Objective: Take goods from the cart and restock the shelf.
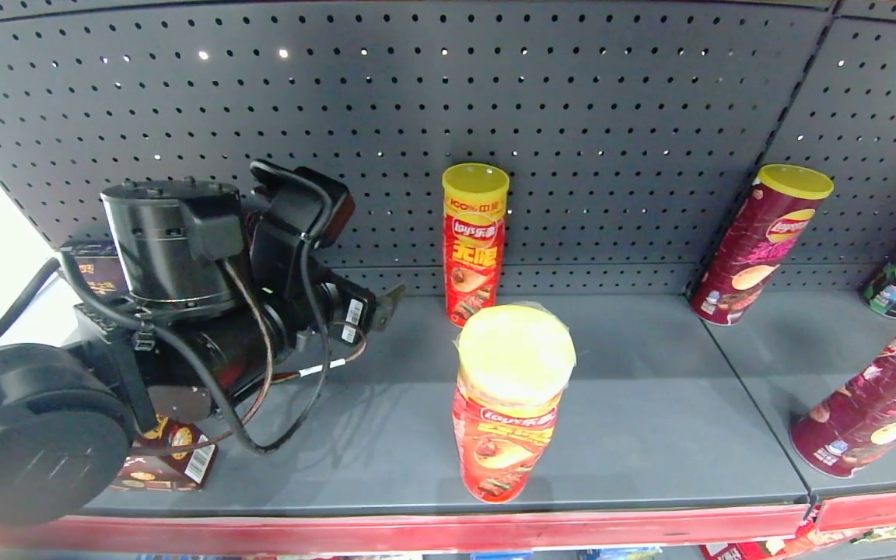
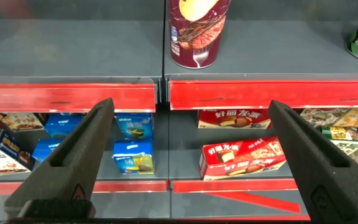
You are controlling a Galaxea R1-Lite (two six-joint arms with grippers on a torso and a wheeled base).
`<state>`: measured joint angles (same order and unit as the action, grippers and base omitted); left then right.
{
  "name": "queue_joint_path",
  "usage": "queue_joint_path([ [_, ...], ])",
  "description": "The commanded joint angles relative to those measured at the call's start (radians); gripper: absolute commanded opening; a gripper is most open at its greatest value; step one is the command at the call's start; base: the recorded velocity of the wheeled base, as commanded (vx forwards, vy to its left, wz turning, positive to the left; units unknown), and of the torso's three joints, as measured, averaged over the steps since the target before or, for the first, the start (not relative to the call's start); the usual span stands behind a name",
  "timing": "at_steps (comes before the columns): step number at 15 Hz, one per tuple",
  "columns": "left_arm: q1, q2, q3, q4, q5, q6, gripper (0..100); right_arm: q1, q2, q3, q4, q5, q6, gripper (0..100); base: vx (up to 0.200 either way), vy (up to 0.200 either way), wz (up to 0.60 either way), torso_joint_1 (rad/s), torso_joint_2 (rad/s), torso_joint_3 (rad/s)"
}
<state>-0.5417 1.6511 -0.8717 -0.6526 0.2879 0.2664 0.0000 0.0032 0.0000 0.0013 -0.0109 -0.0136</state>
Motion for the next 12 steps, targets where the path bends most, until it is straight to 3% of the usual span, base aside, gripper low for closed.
queue_joint_path([
  [1, 0.003, -0.017, 0.011, -0.001, 0.001, -0.001, 100, 0.000, 0.001, 0.000, 0.000, 0.000, 0.000, 100, 0.000, 0.000, 0.00, 0.000, 0.00, 0.000],
  [2, 0.003, -0.016, 0.013, -0.013, -0.001, -0.001, 100, 0.002, -0.003, -0.009, -0.014, 0.003, 0.018, 100, 0.000, 0.000, 0.00, 0.000, 0.00, 0.000],
  [3, 0.003, -0.014, 0.011, -0.013, -0.001, -0.001, 100, 0.014, 0.074, -0.158, -0.032, -0.001, 0.077, 100, 0.000, 0.000, 0.00, 0.000, 0.00, 0.000],
  [4, 0.003, -0.007, 0.011, -0.025, -0.001, -0.001, 100, 0.040, 0.310, -0.336, -0.035, 0.012, 0.184, 100, 0.000, 0.000, 0.00, 0.000, 0.00, 0.000],
  [8, 0.003, 0.001, 0.033, -0.044, -0.001, -0.001, 100, 0.132, 0.506, -0.502, -0.037, 0.164, 0.081, 100, 0.000, 0.000, 0.00, 0.000, 0.00, 0.000],
  [10, 0.005, 0.003, 0.042, -0.062, -0.003, 0.001, 100, 0.230, 0.641, -0.563, -0.035, 0.290, -0.006, 100, 0.000, 0.000, 0.00, 0.000, 0.00, 0.000],
  [12, 0.005, 0.003, 0.036, -0.064, -0.006, 0.001, 100, 0.374, 0.748, -0.583, -0.037, 0.290, -0.014, 100, 0.000, 0.000, 0.00, 0.000, 0.00, 0.000],
])
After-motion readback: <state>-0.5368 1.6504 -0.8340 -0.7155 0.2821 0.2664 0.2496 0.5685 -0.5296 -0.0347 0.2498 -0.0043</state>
